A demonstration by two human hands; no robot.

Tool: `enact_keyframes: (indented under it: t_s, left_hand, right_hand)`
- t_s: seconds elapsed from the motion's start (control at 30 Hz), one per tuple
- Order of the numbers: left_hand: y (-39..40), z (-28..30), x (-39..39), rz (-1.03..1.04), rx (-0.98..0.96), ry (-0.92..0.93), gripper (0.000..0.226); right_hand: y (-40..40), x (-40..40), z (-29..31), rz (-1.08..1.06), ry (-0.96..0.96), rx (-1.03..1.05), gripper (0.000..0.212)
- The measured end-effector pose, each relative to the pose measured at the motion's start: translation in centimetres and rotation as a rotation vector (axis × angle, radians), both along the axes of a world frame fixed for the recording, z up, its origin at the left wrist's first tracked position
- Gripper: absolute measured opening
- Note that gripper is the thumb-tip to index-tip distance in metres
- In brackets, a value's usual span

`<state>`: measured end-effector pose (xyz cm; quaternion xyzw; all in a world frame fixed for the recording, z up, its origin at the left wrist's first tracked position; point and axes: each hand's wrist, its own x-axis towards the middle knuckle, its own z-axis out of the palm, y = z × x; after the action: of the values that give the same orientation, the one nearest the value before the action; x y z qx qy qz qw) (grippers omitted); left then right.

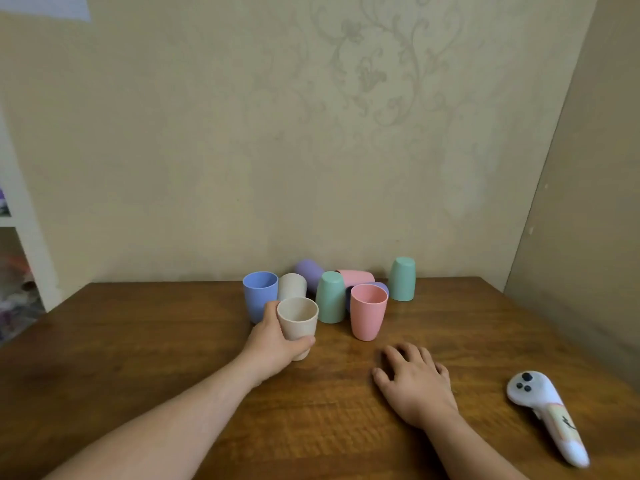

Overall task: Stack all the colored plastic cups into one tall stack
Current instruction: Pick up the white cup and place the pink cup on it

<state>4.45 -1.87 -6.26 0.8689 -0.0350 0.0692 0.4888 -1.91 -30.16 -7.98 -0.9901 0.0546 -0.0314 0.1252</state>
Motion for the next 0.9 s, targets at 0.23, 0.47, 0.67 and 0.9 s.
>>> enact_keyframes:
  t_s: [0.23,0.47,0.67,0.9]
  left_hand:
    - [0.1,-2.2,-1.1,0.044,-0.079,-0.056,0.089]
    - [0.2,-2.6,-0.7,-0.008,-0.108,-0.027,0.107]
    - [0.2,-2.3,-1.0,-0.007,-0.12,-0.071,0.129]
    - [0.5,-2.3,0.6,-0.115,-0.331,-0.03,0.12]
  right_hand:
    - [-0.2,0.3,-0.5,-0.006,-0.009,0.018,0.078]
    - [0.4,4.0,4.5,-0.152,-0.146,0.549,0.143]
    - [3.6,8.5,7.4,-0.058,-0.198,0.602,0.135]
    - [4.5,7.6,4.6,-0.154,-0.366,0.664,0.076]
